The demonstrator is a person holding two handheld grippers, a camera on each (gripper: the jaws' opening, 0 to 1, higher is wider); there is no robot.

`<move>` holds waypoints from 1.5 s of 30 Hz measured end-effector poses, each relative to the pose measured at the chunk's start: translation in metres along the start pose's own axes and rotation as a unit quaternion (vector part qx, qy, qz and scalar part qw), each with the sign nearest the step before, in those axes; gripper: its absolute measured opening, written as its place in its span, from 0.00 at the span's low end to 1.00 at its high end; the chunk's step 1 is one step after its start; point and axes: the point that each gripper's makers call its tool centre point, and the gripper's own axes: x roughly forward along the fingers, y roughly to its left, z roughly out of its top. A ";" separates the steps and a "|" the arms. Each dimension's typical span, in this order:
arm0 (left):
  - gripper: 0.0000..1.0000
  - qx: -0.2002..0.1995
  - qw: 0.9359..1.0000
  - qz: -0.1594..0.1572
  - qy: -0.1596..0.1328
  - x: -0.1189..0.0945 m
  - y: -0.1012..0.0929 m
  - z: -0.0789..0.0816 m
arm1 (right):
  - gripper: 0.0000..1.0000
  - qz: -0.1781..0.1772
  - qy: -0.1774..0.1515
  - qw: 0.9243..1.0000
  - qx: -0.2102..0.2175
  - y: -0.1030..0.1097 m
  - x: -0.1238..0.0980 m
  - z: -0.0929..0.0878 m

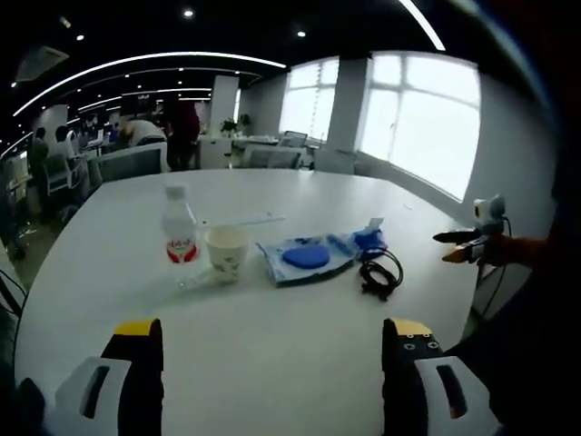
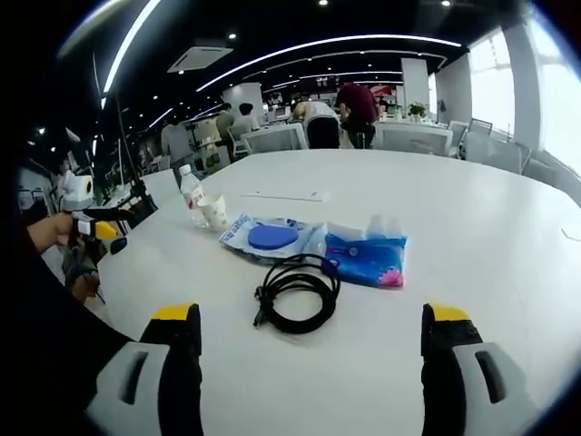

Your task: Arrange the tabletop items into an orderly group along one side of the table until the central work area is clear of visible clutter.

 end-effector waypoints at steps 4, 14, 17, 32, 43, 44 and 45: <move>1.00 -0.001 1.000 -0.003 0.000 -0.001 -0.002 0.000 | 0.98 0.000 0.002 1.000 0.002 0.000 0.000 -0.002; 1.00 -0.010 1.000 -0.007 -0.004 0.001 -0.004 -0.002 | 0.98 -0.004 0.005 1.000 0.009 -0.005 -0.002 -0.008; 1.00 -0.007 1.000 -0.007 -0.005 0.001 -0.003 -0.001 | 0.97 -0.001 -0.003 0.999 0.033 -0.004 -0.004 -0.005; 1.00 -0.003 1.000 -0.009 -0.002 -0.002 -0.006 -0.002 | 0.97 -0.002 -0.009 1.000 0.029 -0.004 -0.002 0.000; 1.00 0.000 1.000 -0.007 0.000 -0.003 -0.003 -0.003 | 0.97 -0.001 -0.008 1.000 0.030 0.003 -0.002 0.001; 1.00 -0.002 1.000 -0.008 0.001 -0.003 -0.003 -0.004 | 0.97 -0.001 -0.008 1.000 0.030 0.003 -0.002 0.001; 1.00 -0.001 1.000 -0.008 0.002 -0.003 -0.004 -0.004 | 0.97 -0.001 -0.008 1.000 0.031 0.003 -0.002 0.001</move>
